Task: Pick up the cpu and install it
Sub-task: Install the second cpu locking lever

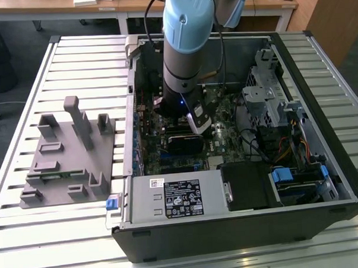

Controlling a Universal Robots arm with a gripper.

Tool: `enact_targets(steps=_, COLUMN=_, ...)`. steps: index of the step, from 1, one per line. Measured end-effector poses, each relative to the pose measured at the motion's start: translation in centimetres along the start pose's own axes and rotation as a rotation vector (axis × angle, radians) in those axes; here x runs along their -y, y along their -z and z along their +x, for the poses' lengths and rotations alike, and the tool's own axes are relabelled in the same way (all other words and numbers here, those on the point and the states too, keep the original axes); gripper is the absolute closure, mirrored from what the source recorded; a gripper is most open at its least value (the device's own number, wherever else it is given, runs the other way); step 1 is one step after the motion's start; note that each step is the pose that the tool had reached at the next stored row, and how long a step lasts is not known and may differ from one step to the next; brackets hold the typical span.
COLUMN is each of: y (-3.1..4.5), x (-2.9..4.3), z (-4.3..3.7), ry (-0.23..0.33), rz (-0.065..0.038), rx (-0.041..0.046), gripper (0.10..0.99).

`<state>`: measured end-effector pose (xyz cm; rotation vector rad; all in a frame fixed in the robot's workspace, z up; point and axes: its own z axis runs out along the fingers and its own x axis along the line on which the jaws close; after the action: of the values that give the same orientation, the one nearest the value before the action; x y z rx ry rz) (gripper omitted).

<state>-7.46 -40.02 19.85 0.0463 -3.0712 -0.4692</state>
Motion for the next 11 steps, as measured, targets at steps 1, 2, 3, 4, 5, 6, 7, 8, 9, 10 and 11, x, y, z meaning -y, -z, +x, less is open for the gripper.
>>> enact_targets(steps=1, y=0.18, x=-0.06, z=0.01, ry=0.000, rz=0.000, rx=0.0000, gripper=0.980)
enact_targets(steps=2, y=0.35, x=-0.11, z=0.01, ry=0.000, rz=-0.001, rx=0.0000, gripper=0.980)
enact_targets(steps=3, y=0.51, x=-0.16, z=0.02, ry=0.000, rz=-0.001, rx=0.0000, gripper=0.980)
enact_targets(steps=4, y=0.67, x=-0.21, z=0.02, ry=0.000, rz=-0.002, rx=0.0000, gripper=0.980)
enact_targets(steps=5, y=0.85, x=-0.27, z=0.02, ry=0.000, rz=-0.002, rx=0.0000, gripper=0.980)
enact_targets(steps=6, y=1.06, x=-0.33, z=0.03, ry=0.000, rz=-0.002, rx=0.0000, gripper=0.980)
enact_targets(steps=7, y=1.23, x=-0.38, z=0.04, ry=0.000, rz=-0.003, rx=0.0000, gripper=0.980)
enact_targets(steps=8, y=1.33, x=-0.42, z=0.04, ry=0.000, rz=-0.003, rx=0.0000, gripper=0.980)
enact_targets(steps=9, y=1.43, x=-0.45, z=0.04, ry=0.000, rz=-0.003, rx=0.0000, gripper=0.980)
enact_targets(steps=10, y=1.58, x=-0.49, z=0.05, ry=0.000, rz=-0.003, rx=-0.0001, gripper=0.980)
enact_targets(steps=11, y=1.75, x=-0.55, z=0.05, ry=0.000, rz=-0.003, rx=0.0000, gripper=0.980)
